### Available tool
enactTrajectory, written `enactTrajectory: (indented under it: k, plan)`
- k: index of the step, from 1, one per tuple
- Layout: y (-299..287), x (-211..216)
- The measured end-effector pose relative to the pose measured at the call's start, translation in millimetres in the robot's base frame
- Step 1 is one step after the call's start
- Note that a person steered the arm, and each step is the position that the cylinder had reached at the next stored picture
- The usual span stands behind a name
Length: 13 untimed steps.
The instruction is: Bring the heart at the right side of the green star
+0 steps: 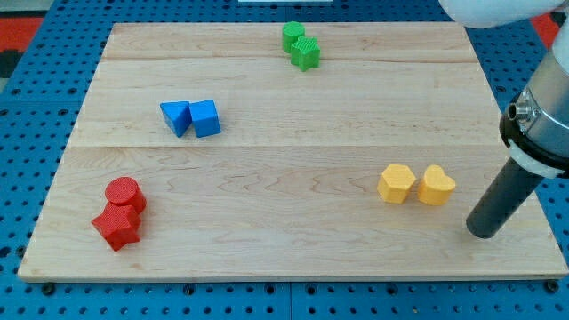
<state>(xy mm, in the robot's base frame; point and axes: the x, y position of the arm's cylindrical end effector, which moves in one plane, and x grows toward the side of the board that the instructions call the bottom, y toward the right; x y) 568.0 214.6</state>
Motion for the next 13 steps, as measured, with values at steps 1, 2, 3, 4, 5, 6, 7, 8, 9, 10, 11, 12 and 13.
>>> enactTrajectory:
  k: [1, 2, 3, 4, 5, 6, 7, 8, 9, 10, 11, 12, 13]
  plan:
    - [0, 0]
    - [6, 0]
    - [8, 0]
    - [25, -8]
    - [26, 2]
    - [4, 2]
    - [31, -26]
    - [56, -73]
    - [42, -30]
    - [-18, -16]
    - [-31, -72]
    - [-46, -148]
    - [-51, -138]
